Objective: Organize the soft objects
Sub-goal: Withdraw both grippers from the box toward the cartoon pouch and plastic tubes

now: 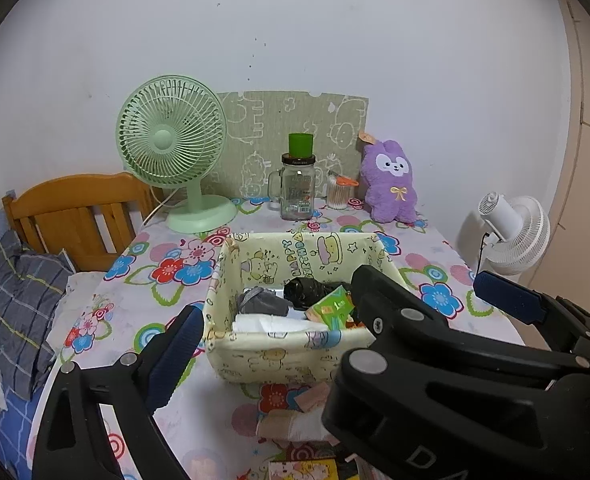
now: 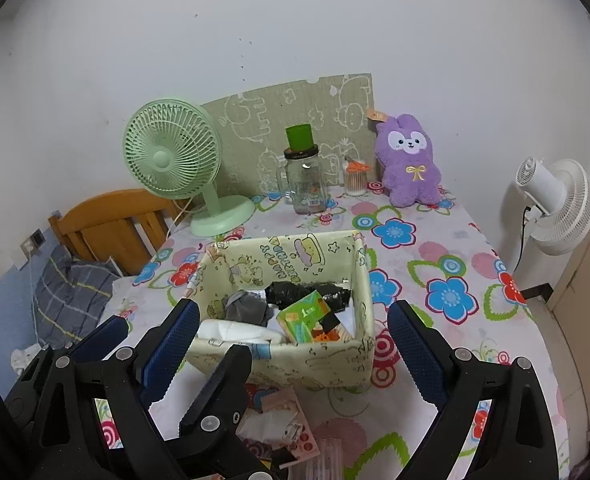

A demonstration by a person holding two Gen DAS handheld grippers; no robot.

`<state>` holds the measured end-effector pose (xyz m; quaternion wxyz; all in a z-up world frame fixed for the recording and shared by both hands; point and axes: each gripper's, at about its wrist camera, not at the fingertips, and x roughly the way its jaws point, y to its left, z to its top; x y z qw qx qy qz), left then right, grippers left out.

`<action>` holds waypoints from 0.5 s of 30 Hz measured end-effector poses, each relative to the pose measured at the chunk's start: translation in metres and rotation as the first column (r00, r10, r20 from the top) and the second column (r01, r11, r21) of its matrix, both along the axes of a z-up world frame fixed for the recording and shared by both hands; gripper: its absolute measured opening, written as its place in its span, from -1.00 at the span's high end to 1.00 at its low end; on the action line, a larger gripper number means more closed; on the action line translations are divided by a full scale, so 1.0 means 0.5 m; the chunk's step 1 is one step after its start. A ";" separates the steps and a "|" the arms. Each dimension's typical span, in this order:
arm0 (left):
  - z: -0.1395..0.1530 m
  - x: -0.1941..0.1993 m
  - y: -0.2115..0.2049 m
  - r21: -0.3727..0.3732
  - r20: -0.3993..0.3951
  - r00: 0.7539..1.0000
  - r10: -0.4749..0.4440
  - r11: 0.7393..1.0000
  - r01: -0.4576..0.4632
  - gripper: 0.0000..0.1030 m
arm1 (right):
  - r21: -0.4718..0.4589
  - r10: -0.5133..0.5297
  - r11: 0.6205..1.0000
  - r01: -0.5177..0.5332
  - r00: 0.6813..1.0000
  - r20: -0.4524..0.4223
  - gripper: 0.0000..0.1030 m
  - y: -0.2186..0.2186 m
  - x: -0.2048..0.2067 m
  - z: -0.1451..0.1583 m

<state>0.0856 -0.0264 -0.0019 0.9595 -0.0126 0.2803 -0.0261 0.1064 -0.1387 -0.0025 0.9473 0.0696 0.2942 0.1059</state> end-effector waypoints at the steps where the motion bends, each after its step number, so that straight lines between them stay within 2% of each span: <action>1: -0.001 -0.004 0.000 0.000 0.001 1.000 -0.001 1.000 0.001 -0.88 | 0.000 0.000 1.000 0.000 1.000 0.001 -0.88 -0.001 -0.005 -0.001; 15: -0.011 -0.064 -0.003 -0.011 0.026 1.000 0.005 1.000 -0.004 -0.90 | 0.000 0.009 1.000 -0.009 0.999 0.035 -0.88 -0.005 -0.069 -0.006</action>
